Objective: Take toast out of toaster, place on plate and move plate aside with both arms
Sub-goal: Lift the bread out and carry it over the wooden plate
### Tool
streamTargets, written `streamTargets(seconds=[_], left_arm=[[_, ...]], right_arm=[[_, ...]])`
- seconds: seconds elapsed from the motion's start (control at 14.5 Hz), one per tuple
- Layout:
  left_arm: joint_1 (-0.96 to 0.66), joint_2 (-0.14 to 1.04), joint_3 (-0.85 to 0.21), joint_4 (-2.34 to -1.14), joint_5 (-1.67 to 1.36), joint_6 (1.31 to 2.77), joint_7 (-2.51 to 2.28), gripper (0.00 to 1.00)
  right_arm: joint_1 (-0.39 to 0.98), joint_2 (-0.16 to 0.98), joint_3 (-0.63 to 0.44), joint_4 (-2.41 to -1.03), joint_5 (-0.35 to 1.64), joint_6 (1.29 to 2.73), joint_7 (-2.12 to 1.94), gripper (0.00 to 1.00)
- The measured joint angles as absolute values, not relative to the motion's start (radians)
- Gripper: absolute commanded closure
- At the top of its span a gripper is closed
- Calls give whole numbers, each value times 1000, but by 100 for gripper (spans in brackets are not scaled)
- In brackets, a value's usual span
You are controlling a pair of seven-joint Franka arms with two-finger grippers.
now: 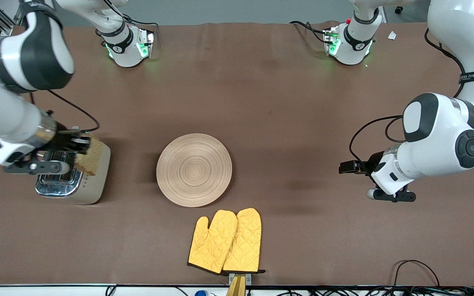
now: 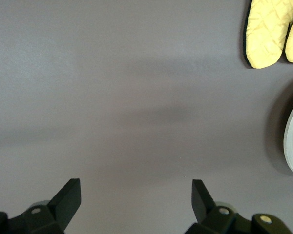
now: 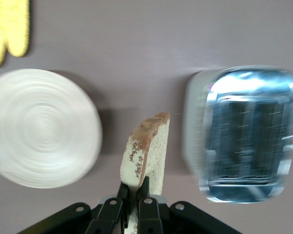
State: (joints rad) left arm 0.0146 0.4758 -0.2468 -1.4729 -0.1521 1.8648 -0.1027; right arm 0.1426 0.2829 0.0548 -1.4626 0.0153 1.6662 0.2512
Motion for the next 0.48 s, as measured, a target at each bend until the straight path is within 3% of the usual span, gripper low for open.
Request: streamTargets(seconds=[0.48], left_arm=[[15,476,-246,-1472,-152,1866,-103,0]], right_arm=[[376,381,59,-1621,289,2060,378,100]])
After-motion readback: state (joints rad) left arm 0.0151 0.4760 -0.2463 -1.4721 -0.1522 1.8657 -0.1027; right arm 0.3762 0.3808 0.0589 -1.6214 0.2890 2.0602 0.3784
